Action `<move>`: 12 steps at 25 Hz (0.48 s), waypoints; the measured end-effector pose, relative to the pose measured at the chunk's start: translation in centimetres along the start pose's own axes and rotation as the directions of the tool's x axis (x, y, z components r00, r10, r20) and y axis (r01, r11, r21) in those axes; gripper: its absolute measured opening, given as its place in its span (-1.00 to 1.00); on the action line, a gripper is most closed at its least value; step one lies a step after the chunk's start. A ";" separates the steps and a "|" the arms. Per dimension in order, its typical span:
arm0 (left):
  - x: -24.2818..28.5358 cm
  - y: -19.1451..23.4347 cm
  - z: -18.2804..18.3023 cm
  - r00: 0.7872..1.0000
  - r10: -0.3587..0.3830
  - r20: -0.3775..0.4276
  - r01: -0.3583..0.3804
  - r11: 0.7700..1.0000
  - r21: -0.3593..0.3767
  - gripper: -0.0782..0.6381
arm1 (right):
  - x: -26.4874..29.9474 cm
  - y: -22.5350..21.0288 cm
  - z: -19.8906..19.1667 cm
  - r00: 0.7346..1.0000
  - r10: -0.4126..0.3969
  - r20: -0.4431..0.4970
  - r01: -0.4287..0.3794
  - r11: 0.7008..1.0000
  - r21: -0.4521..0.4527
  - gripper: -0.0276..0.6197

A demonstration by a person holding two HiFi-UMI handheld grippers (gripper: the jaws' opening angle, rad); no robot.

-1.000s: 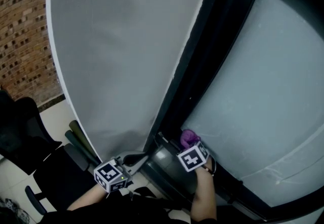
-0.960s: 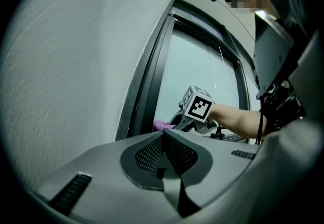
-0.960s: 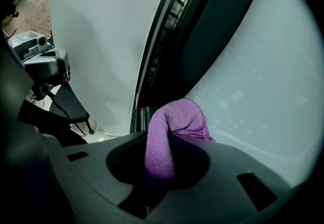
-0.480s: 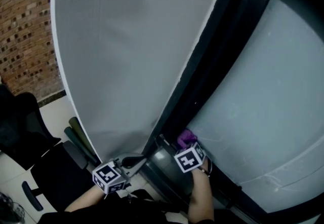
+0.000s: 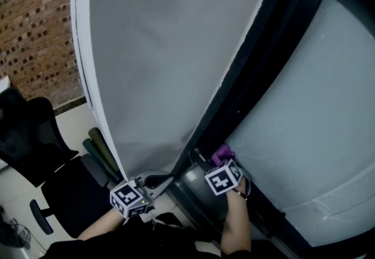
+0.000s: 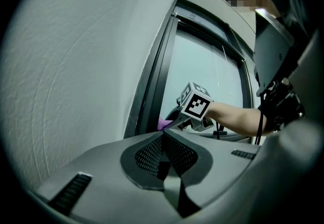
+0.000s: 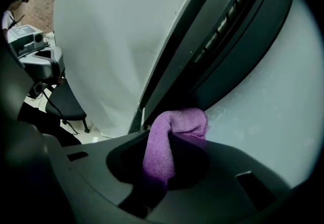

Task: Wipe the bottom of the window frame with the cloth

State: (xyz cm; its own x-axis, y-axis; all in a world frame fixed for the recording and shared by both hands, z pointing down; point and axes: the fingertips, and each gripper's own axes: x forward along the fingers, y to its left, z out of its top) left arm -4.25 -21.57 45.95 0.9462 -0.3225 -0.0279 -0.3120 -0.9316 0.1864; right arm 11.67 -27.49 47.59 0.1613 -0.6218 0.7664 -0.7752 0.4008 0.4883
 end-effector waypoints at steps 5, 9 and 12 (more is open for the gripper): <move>-1.0 -0.1 -0.8 0.999 0.016 -0.028 -0.017 1.000 -0.019 -0.78 | -0.3 3.0 -0.7 0.984 0.146 0.102 -0.150 0.988 0.028 -0.66; -0.6 -0.3 -0.4 1.000 0.014 -0.024 -0.013 1.000 0.012 -0.78 | -1.8 3.9 -1.8 0.978 0.142 0.151 -0.151 0.988 0.046 -0.66; -0.1 -0.5 -0.3 1.000 0.003 -0.030 -0.002 1.000 0.026 -0.78 | -3.5 5.1 -2.5 0.945 0.199 0.260 -0.232 0.967 0.104 -0.66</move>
State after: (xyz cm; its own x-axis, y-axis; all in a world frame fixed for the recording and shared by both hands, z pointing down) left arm -4.14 -21.04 46.11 0.9474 -0.3200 0.0024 -0.3162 -0.9350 0.1608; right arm 8.72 -21.57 48.42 -0.1602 -0.6827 0.7129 -0.8506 0.4619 0.2513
